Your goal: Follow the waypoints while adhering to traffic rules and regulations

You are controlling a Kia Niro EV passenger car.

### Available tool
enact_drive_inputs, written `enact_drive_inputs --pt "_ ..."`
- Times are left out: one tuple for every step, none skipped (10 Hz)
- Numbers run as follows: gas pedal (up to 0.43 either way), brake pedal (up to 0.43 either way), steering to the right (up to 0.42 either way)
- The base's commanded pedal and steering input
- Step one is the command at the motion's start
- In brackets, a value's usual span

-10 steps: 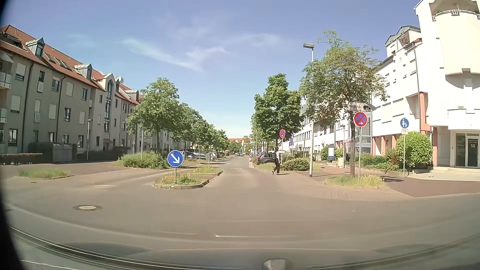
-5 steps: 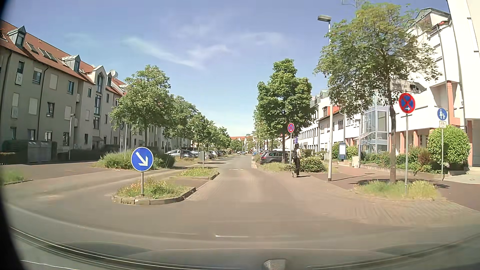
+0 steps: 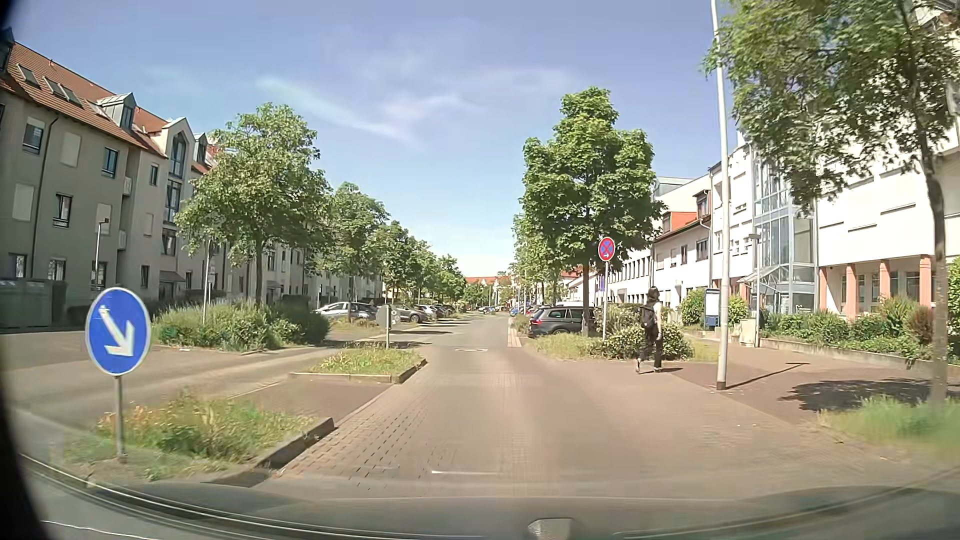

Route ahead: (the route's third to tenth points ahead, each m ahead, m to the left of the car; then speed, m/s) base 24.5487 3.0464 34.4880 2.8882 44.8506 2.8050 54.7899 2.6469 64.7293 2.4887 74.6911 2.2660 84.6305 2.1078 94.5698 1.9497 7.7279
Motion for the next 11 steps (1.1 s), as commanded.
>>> enact_drive_inputs --pt "0.047 0.030 -0.008" --pt "0.047 0.030 -0.007" --pt "0.047 0.030 -0.007" --pt "0.047 0.030 -0.009" --pt "0.047 0.030 -0.014" --pt "0.047 0.030 -0.019" --pt "0.047 0.030 -0.020" --pt "0.067 0.030 -0.020" --pt "0.067 0.030 -0.020" --pt "0.059 0.030 -0.021" --pt "0.059 0.030 -0.028"
